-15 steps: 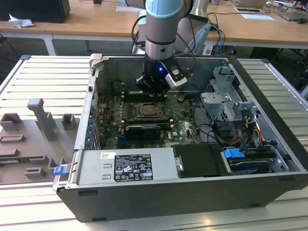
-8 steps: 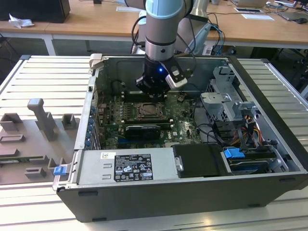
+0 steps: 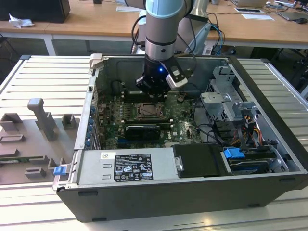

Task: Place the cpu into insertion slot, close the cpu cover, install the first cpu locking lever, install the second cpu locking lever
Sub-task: 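Install the second cpu locking lever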

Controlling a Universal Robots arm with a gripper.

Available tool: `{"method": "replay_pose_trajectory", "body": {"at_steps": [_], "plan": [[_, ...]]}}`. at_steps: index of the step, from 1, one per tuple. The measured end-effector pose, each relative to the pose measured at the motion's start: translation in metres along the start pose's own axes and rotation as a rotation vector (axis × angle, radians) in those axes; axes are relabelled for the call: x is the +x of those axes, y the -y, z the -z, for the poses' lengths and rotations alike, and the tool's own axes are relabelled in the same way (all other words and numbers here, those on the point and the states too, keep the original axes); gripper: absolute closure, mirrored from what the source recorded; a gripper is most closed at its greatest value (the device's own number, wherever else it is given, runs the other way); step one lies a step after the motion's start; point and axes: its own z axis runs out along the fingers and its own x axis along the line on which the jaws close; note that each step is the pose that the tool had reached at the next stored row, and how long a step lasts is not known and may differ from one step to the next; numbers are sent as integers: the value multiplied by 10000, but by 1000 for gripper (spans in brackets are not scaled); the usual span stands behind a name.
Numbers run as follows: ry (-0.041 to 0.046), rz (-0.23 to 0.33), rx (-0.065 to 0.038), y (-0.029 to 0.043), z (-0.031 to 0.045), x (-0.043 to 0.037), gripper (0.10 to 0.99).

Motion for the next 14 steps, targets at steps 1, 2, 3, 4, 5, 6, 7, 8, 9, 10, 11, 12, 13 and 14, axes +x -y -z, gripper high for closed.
{"method": "replay_pose_trajectory", "body": {"at_steps": [1, 2, 3, 4, 5, 6, 7, 8, 9, 10, 11, 12, 13, 14], "plan": [[-1, 1, 1, -5, 73, -1, 980], [0, 1, -1, -9, 130, -2, 980], [-1, 1, 0, -10, 159, -3, 980], [-1, 1, 0, -11, 174, -3, 980], [1, 2, -4, -10, 173, -3, 980], [0, 3, -1, -6, 174, -3, 980], [-1, 3, 0, -1, 175, -3, 980], [0, 1, 0, 7, 175, -2, 980], [-1, 1, 0, 17, 175, -1, 980], [-1, 2, 0, 28, 176, -1, 980], [-1, 1, 0, 47, 177, 0, 980], [-1, 1, 0, 60, 178, 1, 980], [0, 1, -1, 72, 178, 2, 980], [-1, 1, 0, 95, 180, 3, 980]]}}
